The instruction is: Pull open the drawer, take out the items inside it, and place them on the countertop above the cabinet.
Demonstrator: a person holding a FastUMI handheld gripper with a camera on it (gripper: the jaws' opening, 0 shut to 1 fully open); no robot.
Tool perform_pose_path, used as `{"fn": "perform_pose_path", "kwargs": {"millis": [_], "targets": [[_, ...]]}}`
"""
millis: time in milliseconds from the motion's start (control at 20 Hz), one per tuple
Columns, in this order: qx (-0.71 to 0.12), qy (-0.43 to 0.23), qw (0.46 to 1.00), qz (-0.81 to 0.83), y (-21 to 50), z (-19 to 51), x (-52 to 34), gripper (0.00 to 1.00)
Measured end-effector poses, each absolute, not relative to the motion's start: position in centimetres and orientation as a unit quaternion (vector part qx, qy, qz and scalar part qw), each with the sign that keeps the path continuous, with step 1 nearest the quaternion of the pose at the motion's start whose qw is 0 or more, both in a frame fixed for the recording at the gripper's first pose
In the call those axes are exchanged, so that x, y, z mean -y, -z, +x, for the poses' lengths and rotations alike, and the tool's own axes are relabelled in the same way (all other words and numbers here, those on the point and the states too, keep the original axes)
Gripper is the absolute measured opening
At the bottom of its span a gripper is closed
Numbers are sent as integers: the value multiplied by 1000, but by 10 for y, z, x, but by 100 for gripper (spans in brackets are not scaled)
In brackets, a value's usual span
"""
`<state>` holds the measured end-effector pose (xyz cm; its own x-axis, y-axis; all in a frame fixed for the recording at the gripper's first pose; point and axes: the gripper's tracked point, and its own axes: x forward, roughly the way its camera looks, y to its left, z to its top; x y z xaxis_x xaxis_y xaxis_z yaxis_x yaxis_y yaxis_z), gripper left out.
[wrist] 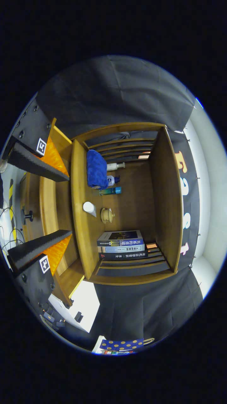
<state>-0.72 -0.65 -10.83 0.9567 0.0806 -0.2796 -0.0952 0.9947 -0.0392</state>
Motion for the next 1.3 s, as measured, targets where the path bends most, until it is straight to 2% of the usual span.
{"fn": "perform_pose_path", "kwargs": {"millis": [450,800,1300], "targets": [[-172,-48,983,-41,167,-35,2,99],[-204,-36,978,-25,206,-26,8,99],[-216,-24,976,-5,224,-4,4,99]]}}
